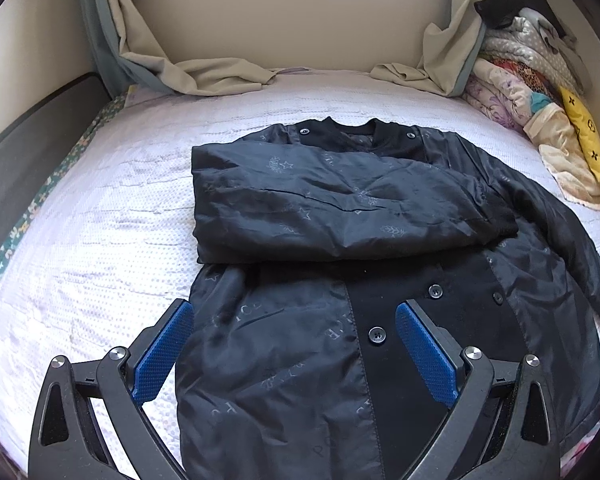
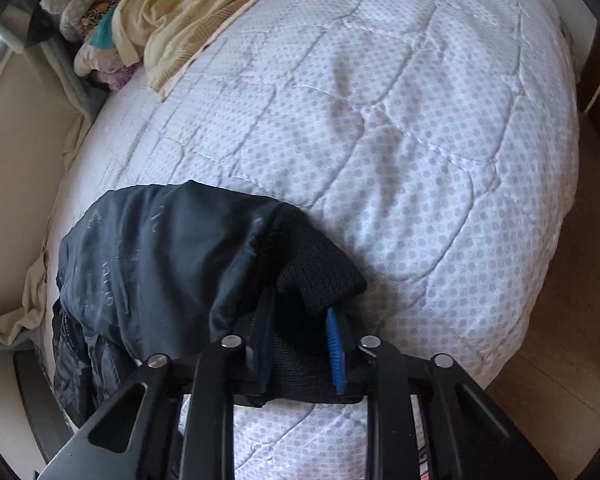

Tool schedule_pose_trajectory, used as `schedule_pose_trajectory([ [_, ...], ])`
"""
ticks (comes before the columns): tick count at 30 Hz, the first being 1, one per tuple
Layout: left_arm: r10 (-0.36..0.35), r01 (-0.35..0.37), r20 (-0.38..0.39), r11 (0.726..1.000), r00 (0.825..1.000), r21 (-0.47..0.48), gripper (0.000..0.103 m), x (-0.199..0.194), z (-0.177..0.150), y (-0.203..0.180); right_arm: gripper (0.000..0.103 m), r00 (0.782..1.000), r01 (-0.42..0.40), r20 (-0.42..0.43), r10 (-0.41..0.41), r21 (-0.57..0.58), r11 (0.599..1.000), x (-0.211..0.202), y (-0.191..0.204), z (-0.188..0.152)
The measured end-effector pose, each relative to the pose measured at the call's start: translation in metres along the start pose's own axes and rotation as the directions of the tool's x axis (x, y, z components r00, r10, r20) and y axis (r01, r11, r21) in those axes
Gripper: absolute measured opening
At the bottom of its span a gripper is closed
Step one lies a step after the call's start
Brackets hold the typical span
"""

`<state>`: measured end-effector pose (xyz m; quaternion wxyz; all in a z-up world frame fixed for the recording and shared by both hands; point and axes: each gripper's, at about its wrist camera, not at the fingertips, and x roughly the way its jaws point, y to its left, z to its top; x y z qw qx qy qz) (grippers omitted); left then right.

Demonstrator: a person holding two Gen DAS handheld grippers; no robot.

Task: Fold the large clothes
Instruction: 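Lift and carry the sleeve across the jacket body with the right tool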

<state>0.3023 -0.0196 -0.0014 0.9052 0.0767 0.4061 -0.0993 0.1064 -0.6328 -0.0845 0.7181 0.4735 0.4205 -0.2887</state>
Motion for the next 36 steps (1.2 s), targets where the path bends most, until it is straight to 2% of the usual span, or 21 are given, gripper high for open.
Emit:
schedule_pose_trajectory([
  [4, -0.003, 0.003, 0.005, 1.000, 1.000, -0.011, 0.103, -0.002, 0.001, 0.004, 0.012, 0.996, -0.033, 0.081, 0.039, -0.072, 0.997, -0.017, 0.019, -0.005],
  [8, -0.004, 0.004, 0.010, 1.000, 1.000, -0.030, 0.103, -0.004, 0.003, 0.009, 0.012, 0.976, 0.005, 0.213, 0.039, -0.206, 0.979, -0.045, 0.043, -0.014],
  [12, -0.004, 0.005, 0.019, 0.998, 1.000, -0.061, 0.103, -0.006, 0.008, 0.019, 0.012, 0.946, 0.055, 0.317, 0.067, -0.362, 0.931, -0.073, 0.093, -0.038],
  [17, -0.006, 0.008, 0.027, 0.995, 1.000, -0.101, 0.103, -0.010, 0.011, 0.030, 0.010, 0.921, 0.029, 0.340, 0.192, -0.549, 0.835, -0.103, 0.172, -0.067],
  [20, -0.007, 0.011, 0.032, 0.992, 0.999, -0.124, 0.103, -0.012, 0.013, 0.037, 0.000, 0.904, -0.006, 0.322, 0.280, -0.647, 0.762, -0.113, 0.229, -0.090],
  [23, -0.007, 0.013, 0.036, 0.989, 0.999, -0.145, 0.103, -0.014, 0.014, 0.043, 0.000, 0.894, -0.047, 0.274, 0.354, -0.729, 0.683, -0.115, 0.287, -0.116],
  [24, -0.010, 0.015, 0.037, 0.988, 0.999, -0.156, 0.103, -0.014, 0.014, 0.046, 0.000, 0.893, -0.058, 0.250, 0.375, -0.762, 0.645, -0.113, 0.312, -0.128],
  [27, -0.014, 0.021, 0.036, 0.983, 0.999, -0.181, 0.103, -0.014, 0.015, 0.053, 0.000, 0.900, -0.079, 0.182, 0.397, -0.827, 0.557, -0.098, 0.362, -0.159],
  [29, -0.016, 0.023, 0.039, 0.981, 0.999, -0.193, 0.103, -0.015, 0.016, 0.058, 0.000, 0.914, -0.110, 0.115, 0.389, -0.853, 0.510, -0.079, 0.387, -0.179],
  [33, -0.020, 0.029, 0.042, 0.976, 0.999, -0.217, 0.103, -0.018, 0.016, 0.067, 0.000, 0.934, -0.186, -0.002, 0.357, -0.857, 0.480, -0.046, 0.404, -0.192],
  [36, -0.019, 0.028, 0.043, 0.976, 0.999, -0.214, 0.103, -0.018, 0.016, 0.069, 0.000, 0.956, -0.172, -0.031, 0.292, -0.865, 0.471, -0.022, 0.396, -0.186],
])
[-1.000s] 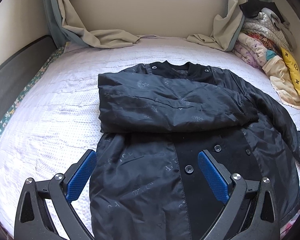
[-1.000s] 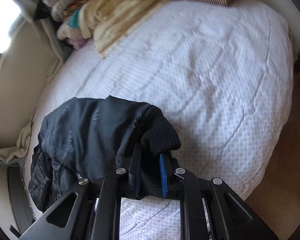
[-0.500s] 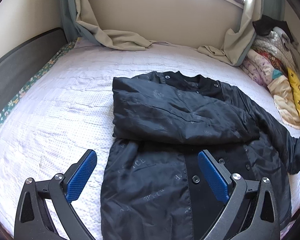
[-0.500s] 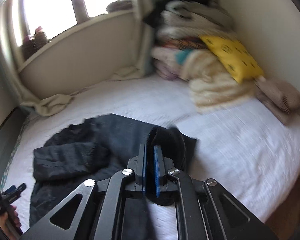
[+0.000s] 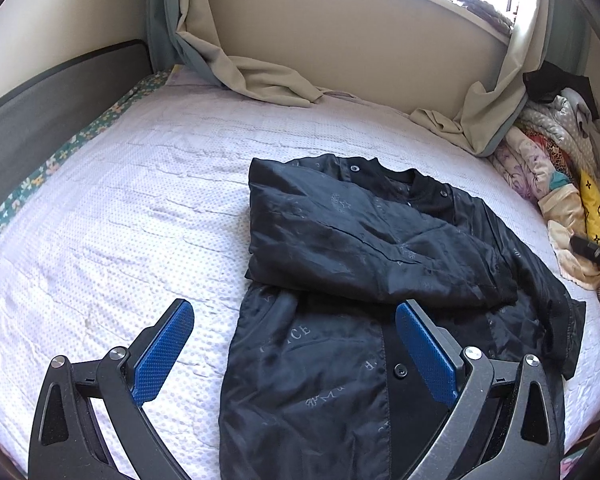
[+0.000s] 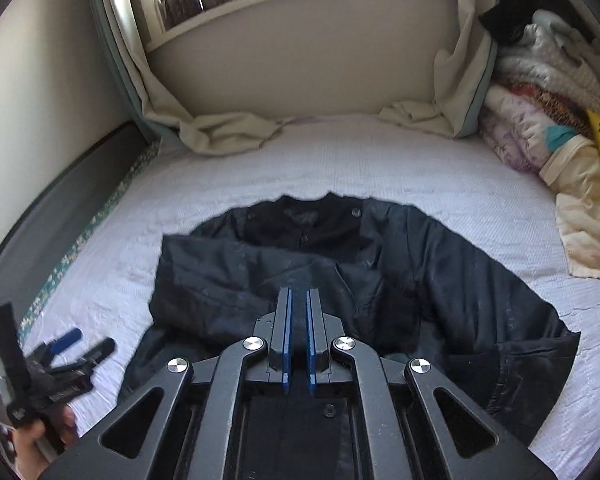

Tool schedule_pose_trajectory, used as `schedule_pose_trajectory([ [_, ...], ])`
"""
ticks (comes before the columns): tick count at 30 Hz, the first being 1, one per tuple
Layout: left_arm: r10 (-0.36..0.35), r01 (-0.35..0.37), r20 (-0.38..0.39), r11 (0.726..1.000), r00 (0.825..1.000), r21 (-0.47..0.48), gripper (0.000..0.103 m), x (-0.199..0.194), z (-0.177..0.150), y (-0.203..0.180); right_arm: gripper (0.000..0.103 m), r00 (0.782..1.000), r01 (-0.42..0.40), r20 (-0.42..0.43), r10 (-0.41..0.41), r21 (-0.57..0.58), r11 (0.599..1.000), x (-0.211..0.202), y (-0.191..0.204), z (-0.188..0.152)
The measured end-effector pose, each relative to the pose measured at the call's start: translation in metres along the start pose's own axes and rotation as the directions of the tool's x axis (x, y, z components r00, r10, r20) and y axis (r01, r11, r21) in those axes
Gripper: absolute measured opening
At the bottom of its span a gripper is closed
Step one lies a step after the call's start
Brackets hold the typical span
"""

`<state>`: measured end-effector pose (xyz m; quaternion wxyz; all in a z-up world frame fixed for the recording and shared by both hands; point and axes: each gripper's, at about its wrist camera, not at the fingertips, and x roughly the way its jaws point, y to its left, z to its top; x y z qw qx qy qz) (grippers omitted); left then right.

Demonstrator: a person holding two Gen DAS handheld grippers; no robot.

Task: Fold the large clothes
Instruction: 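Lift and carry the sleeve across the jacket body with the right tool, then lay the knit cuff onto the jacket body and open the right tool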

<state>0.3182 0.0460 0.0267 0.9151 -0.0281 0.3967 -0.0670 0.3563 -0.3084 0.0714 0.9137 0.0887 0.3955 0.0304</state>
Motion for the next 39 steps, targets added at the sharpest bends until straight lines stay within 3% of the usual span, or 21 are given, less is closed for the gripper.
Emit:
schedule_pose_trajectory([
  [5, 0.005, -0.005, -0.015, 1.000, 1.000, 0.002, 0.103, 0.007, 0.000, -0.004, 0.018, 0.988, 0.143, -0.060, -0.141, 0.040, 0.989, 0.009, -0.055, -0.026],
  [7, 0.012, -0.011, -0.019, 1.000, 1.000, 0.014, 0.103, 0.010, -0.001, -0.008, 0.038, 0.981, 0.191, -0.043, -0.188, 0.071, 0.979, 0.004, -0.075, -0.039],
  [8, 0.018, -0.017, -0.022, 1.000, 1.000, 0.026, 0.103, 0.013, -0.002, -0.012, 0.057, 0.980, 0.201, -0.031, -0.199, 0.092, 0.975, 0.001, -0.083, -0.047],
  [9, 0.020, -0.020, -0.025, 0.999, 0.999, 0.034, 0.103, 0.015, -0.003, -0.014, 0.068, 0.977, 0.212, -0.022, -0.210, 0.114, 0.971, 0.000, -0.093, -0.058],
  [12, 0.033, -0.030, -0.040, 0.997, 0.999, 0.066, 0.103, 0.024, -0.007, -0.024, 0.071, 0.972, 0.234, -0.048, -0.230, 0.111, 0.966, 0.004, -0.105, -0.080],
  [16, 0.051, -0.044, -0.067, 0.993, 0.996, 0.107, 0.103, 0.034, -0.015, -0.033, 0.074, 0.978, 0.177, -0.119, -0.169, 0.052, 0.983, 0.023, -0.100, -0.098],
  [21, 0.048, -0.038, -0.081, 0.992, 0.996, 0.119, 0.103, 0.037, -0.019, -0.035, 0.075, 0.954, 0.253, -0.145, -0.263, -0.086, 0.964, 0.046, -0.089, -0.112],
  [25, 0.043, -0.033, -0.084, 0.993, 0.996, 0.110, 0.103, 0.037, -0.018, -0.034, 0.075, 0.935, 0.285, -0.190, -0.299, -0.097, 0.953, 0.068, -0.096, -0.118],
  [26, 0.040, -0.031, -0.083, 0.994, 0.996, 0.104, 0.103, 0.036, -0.017, -0.033, 0.071, 0.929, 0.298, -0.196, -0.314, -0.106, 0.949, 0.072, -0.097, -0.118],
  [28, 0.035, -0.028, -0.079, 0.995, 0.996, 0.091, 0.103, 0.033, -0.016, -0.030, 0.055, 0.918, 0.325, -0.195, -0.345, -0.128, 0.937, 0.078, -0.100, -0.118],
  [29, 0.034, -0.028, -0.077, 0.996, 0.996, 0.083, 0.103, 0.032, -0.015, -0.029, 0.041, 0.919, 0.322, -0.199, -0.341, -0.118, 0.939, 0.079, -0.104, -0.117],
  [33, 0.022, -0.019, -0.059, 0.998, 0.998, 0.057, 0.103, 0.023, -0.012, -0.023, 0.017, 0.933, 0.307, -0.206, -0.294, 0.033, 0.951, 0.068, -0.131, -0.111],
  [39, 0.011, -0.010, -0.031, 1.000, 0.999, 0.027, 0.103, 0.013, -0.005, -0.018, 0.011, 0.967, 0.254, -0.063, -0.247, 0.183, 0.950, 0.014, -0.142, -0.091],
])
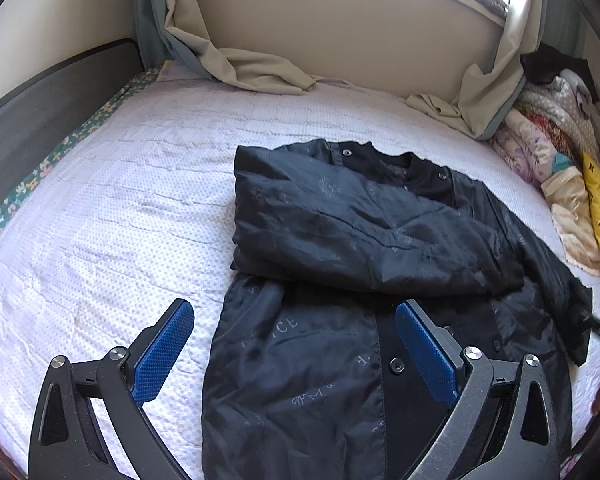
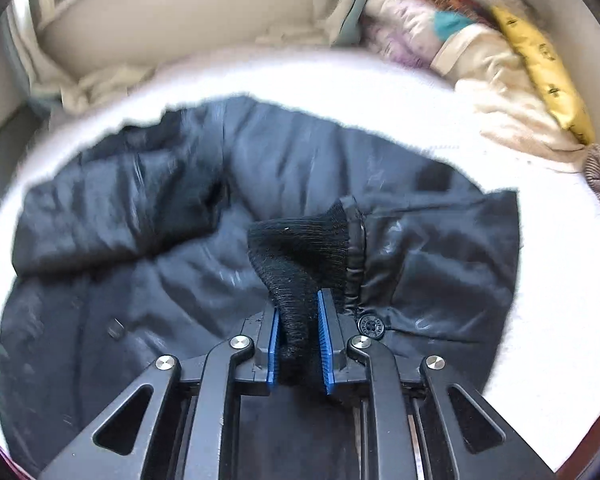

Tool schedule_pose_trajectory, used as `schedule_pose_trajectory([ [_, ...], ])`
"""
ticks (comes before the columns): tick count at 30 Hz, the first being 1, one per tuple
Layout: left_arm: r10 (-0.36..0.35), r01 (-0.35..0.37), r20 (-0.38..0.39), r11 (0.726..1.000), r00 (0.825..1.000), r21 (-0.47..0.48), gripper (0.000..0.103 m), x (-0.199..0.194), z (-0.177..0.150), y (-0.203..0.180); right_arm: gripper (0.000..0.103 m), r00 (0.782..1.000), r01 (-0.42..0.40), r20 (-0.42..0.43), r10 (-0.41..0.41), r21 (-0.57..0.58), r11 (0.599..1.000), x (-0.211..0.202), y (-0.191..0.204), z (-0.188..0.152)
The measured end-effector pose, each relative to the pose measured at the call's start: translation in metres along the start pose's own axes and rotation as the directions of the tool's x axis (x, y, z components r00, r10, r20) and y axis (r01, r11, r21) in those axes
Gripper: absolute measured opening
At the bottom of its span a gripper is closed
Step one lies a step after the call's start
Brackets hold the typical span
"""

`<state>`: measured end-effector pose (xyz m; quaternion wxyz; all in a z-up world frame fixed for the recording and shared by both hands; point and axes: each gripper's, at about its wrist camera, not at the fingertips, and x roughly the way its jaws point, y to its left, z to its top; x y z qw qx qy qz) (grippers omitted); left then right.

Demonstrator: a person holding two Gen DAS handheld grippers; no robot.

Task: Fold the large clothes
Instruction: 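Lay the knit cuff onto the jacket body and open the right tool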

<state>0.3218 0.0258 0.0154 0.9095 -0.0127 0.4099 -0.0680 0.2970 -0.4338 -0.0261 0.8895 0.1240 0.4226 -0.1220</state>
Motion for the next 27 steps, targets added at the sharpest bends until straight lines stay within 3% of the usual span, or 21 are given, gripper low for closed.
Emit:
schedule_pose_trajectory([
  [7, 0.001, -0.001, 0.001, 1.000, 1.000, 0.012, 0.103, -0.001, 0.000, -0.004, 0.011, 0.971, -0.141, 0.205, 0.122, 0.079, 0.987, -0.072, 0.007, 0.057],
  [11, -0.001, 0.001, 0.019, 1.000, 1.000, 0.004, 0.103, -0.006, 0.002, -0.001, 0.008, 0.944, -0.177, 0.287, 0.162, 0.024, 0.984, -0.102, 0.042, 0.092],
  [15, -0.007, 0.008, 0.027, 0.999, 1.000, -0.032, 0.103, -0.010, 0.007, 0.009, 0.002, 0.914, -0.218, 0.330, 0.236, -0.093, 0.972, -0.120, 0.103, 0.118],
  [20, -0.009, 0.011, 0.029, 0.997, 1.000, -0.082, 0.103, -0.011, 0.011, 0.023, 0.001, 0.904, -0.268, 0.287, 0.318, -0.201, 0.942, -0.107, 0.179, 0.133],
  [24, -0.015, 0.018, 0.033, 0.994, 0.999, -0.104, 0.103, -0.015, 0.012, 0.033, 0.001, 0.920, -0.282, 0.201, 0.336, -0.254, 0.925, -0.079, 0.219, 0.131],
  [27, -0.025, 0.029, 0.036, 0.993, 0.999, -0.115, 0.103, -0.017, 0.013, 0.036, 0.001, 0.939, -0.258, 0.153, 0.308, -0.276, 0.926, -0.058, 0.217, 0.116],
])
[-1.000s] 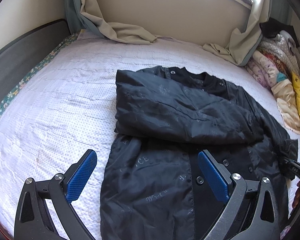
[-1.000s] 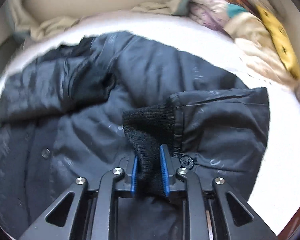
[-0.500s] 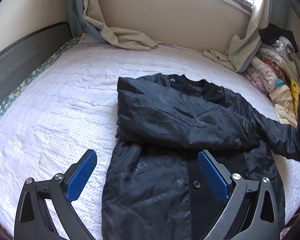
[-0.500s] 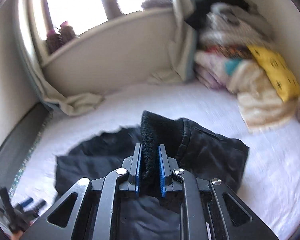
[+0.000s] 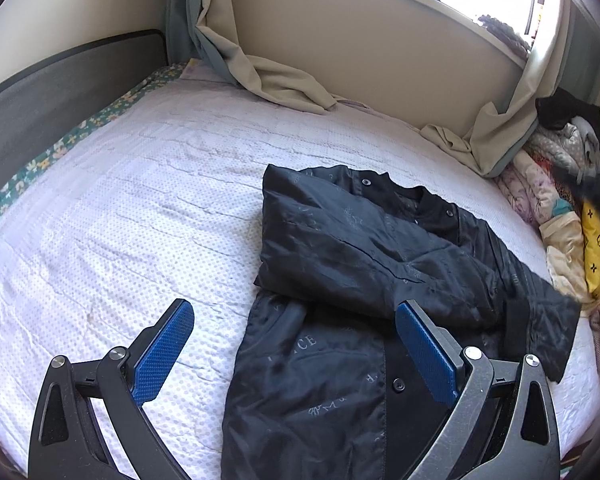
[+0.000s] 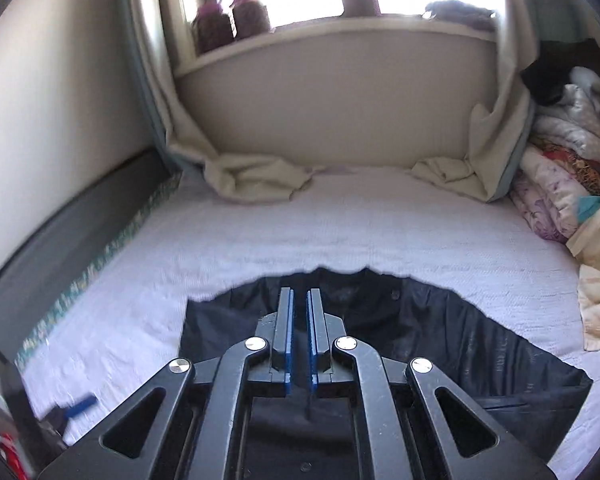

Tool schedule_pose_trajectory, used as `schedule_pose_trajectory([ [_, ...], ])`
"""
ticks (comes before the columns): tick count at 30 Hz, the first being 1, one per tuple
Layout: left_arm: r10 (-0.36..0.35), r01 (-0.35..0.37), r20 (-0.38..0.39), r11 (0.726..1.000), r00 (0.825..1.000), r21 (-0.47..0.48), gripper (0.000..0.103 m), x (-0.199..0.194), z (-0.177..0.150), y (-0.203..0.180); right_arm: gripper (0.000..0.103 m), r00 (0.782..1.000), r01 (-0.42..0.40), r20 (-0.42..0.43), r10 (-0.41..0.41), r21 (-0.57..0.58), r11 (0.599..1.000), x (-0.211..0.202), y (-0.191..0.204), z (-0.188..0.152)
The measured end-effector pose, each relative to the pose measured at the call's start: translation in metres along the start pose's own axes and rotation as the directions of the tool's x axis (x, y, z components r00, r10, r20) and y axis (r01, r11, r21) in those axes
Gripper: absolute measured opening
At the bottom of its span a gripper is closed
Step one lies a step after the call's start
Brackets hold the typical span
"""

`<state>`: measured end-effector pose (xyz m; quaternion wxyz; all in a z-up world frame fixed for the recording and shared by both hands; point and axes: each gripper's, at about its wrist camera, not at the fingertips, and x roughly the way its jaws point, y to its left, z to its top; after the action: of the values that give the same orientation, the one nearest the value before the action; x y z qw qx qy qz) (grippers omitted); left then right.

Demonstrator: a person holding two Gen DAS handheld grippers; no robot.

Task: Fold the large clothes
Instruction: 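Lay the knit cuff onto the jacket body and open the right tool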

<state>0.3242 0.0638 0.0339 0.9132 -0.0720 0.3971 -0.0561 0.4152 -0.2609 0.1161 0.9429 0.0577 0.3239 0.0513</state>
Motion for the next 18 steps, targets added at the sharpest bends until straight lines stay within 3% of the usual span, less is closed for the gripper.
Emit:
schedule_pose_trajectory([
  [4, 0.000, 0.000, -0.003, 1.000, 1.000, 0.014, 0.103, 0.001, -0.002, -0.004, 0.003, 0.996, 0.042, -0.084, -0.043, -0.010, 0.999, 0.007, -0.032, -0.035],
  [7, -0.002, 0.003, -0.015, 1.000, 1.000, 0.023, 0.103, 0.006, -0.003, -0.011, 0.015, 0.980, 0.124, -0.149, -0.133, -0.070, 0.990, 0.011, -0.060, -0.073],
  [11, 0.017, -0.015, -0.033, 0.998, 0.999, 0.058, 0.103, 0.015, -0.008, -0.021, 0.054, 0.950, 0.199, -0.208, -0.234, -0.175, 0.964, 0.012, -0.085, -0.126],
  [12, 0.021, -0.019, -0.038, 0.998, 0.999, 0.066, 0.103, 0.018, -0.010, -0.022, 0.059, 0.945, 0.209, -0.210, -0.252, -0.204, 0.956, 0.013, -0.089, -0.135],
  [15, 0.035, -0.030, -0.057, 0.996, 0.998, 0.089, 0.103, 0.025, -0.016, -0.028, 0.060, 0.920, 0.217, -0.251, -0.301, -0.313, 0.925, 0.019, -0.099, -0.167],
  [18, 0.045, -0.038, -0.069, 0.994, 0.997, 0.105, 0.103, 0.031, -0.020, -0.031, 0.066, 0.896, 0.171, -0.335, -0.291, -0.345, 0.923, 0.033, -0.110, -0.185],
])
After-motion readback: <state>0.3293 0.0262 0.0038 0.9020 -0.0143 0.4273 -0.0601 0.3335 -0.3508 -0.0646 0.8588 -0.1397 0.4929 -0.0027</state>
